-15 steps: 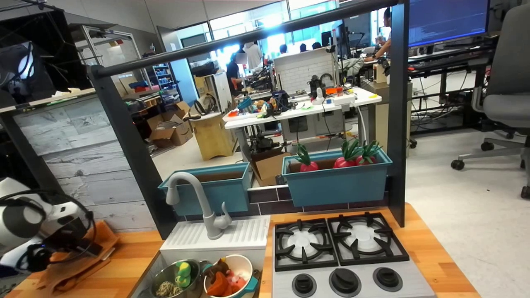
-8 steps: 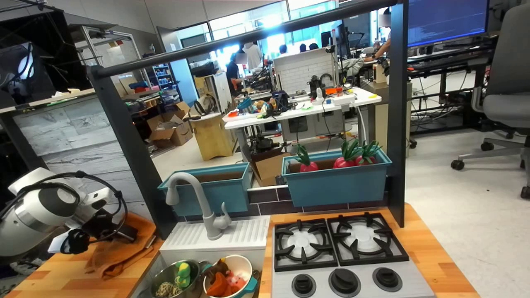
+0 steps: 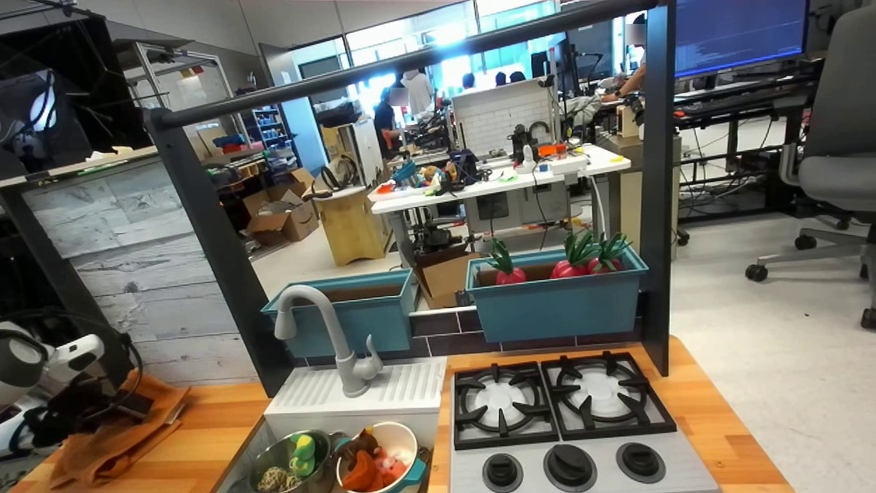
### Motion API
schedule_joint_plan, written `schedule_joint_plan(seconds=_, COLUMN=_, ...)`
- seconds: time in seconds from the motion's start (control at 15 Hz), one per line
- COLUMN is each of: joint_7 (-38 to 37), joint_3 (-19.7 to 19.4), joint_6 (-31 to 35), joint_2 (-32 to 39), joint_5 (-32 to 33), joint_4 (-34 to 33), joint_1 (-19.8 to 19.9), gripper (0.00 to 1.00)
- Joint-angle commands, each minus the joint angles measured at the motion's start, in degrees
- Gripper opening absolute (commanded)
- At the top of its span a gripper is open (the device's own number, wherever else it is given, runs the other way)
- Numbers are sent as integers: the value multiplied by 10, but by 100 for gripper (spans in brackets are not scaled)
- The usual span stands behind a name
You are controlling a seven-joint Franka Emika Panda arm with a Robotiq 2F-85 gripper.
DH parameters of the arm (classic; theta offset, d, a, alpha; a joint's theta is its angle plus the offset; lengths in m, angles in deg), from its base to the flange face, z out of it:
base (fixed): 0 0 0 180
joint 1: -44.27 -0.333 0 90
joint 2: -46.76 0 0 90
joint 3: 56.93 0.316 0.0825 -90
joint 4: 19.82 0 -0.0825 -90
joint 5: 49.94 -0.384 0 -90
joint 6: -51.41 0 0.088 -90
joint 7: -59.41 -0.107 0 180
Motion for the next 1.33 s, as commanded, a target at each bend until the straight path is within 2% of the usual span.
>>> schedule_joint_plan(seconds=0.0, joint_7=7, joint_3=-13, joint_6=-39, joint_2=28, joint_5=6, joint_4=-25, joint_1=15, gripper=100)
schedule_joint_plan(seconds=0.27, joint_7=-21, joint_3=-81, joint_6=-102, joint_2=20, joint_5=10, joint_4=-7, joint_1=30, gripper=100)
schedule_joint_plan(seconds=0.47, joint_7=-15, joint_3=-115, joint_6=-128, joint_2=25, joint_5=14, joint_4=-12, joint_1=40, gripper=100)
schedule_joint_plan(seconds=0.53, joint_7=-29, joint_3=-101, joint_6=-142, joint_2=29, joint_5=40, joint_4=-25, joint_1=51, gripper=100)
schedule_joint_plan(seconds=0.8, joint_7=-17, joint_3=-51, joint_6=-95, joint_2=29, joint_5=79, joint_4=-17, joint_1=26, gripper=100)
schedule_joint_plan(seconds=0.93, joint_7=0, joint_3=-19, joint_6=-66, joint_2=34, joint_5=83, joint_4=-36, joint_1=19, gripper=100)
schedule_joint_plan(seconds=1.13, joint_7=6, joint_3=12, joint_6=-18, joint_2=30, joint_5=82, joint_4=-38, joint_1=-18, gripper=100)
schedule_joint_plan(seconds=1.27, joint_7=17, joint_3=25, joint_6=-18, joint_2=27, joint_5=70, joint_4=-40, joint_1=-29, gripper=100)
